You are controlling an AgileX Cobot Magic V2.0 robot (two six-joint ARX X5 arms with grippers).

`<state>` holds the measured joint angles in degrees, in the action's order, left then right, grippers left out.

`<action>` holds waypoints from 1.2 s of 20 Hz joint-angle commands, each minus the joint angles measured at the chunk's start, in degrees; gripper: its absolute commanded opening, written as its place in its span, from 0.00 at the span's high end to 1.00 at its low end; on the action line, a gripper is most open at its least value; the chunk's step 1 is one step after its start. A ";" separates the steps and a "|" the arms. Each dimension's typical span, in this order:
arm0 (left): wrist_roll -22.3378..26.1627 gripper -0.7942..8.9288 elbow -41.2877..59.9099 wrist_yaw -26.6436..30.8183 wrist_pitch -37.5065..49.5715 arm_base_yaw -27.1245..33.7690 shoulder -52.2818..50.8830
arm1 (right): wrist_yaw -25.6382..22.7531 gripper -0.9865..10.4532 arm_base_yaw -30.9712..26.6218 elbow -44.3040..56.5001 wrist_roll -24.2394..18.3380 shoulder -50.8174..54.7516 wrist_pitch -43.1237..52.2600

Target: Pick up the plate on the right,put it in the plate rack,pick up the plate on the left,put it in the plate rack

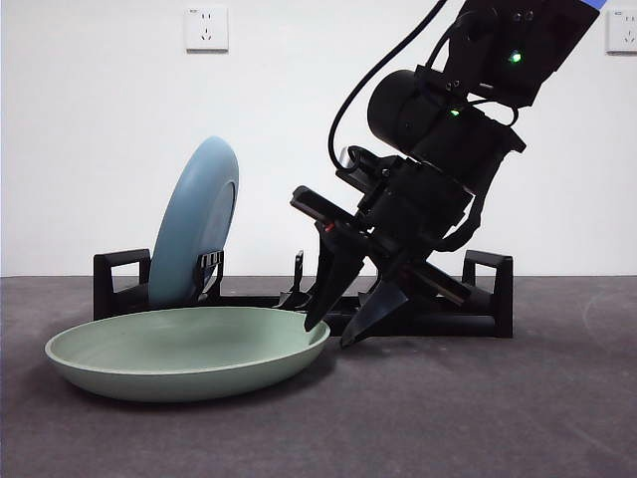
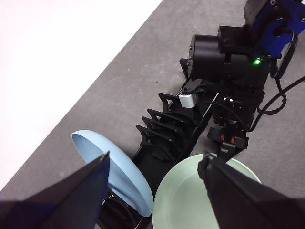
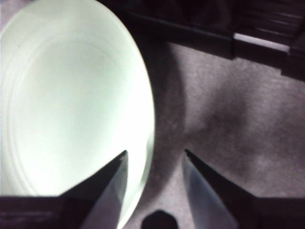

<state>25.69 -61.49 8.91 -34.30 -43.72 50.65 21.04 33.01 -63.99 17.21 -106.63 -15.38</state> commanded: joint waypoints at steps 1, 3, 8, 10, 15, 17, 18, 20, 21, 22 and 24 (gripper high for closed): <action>-0.04 0.59 0.26 0.13 0.20 -0.20 0.09 | 0.28 0.76 0.28 -0.04 0.90 -1.40 0.13; -0.17 0.59 0.26 0.13 0.20 -0.20 0.09 | 0.33 0.79 0.57 -0.04 0.92 -1.95 0.28; -0.22 0.59 0.26 0.13 0.11 -0.17 0.11 | 1.01 0.88 1.86 -0.04 0.94 -2.89 0.35; -0.22 0.59 0.26 0.13 -0.33 -0.20 0.11 | 1.03 0.93 2.62 -0.04 1.14 -2.80 0.37; -0.20 0.59 0.26 -0.81 -4.20 -1.92 2.08 | 0.83 0.93 2.67 -0.04 1.36 0.46 -6.43; -0.22 0.59 0.26 -1.88 -6.56 -4.33 4.09 | -2.21 0.93 2.62 -0.04 0.59 3.19 -9.62; -0.20 0.59 0.26 -1.81 -7.30 -5.84 5.38 | -3.63 0.93 2.62 -0.04 0.07 4.74 -10.69; -0.37 0.59 0.26 -1.81 -8.00 -9.35 8.28 | -4.87 0.93 2.29 -0.04 -0.24 7.91 -11.47; -0.68 0.59 0.26 -1.66 -8.07 -11.21 9.77 | -4.98 0.93 1.86 -0.04 -0.26 9.49 -11.54; -0.94 0.60 0.26 -1.53 -8.02 -13.05 11.32 | -4.87 0.93 1.31 -0.04 -0.20 11.02 -11.72; -1.77 0.60 0.26 -1.36 -7.87 -16.31 14.34 | -4.79 0.93 -0.22 -0.04 -0.15 13.70 -13.09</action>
<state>24.82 -61.49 7.44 -42.35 -59.75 64.79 16.12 33.01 -64.60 17.37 -92.97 -28.60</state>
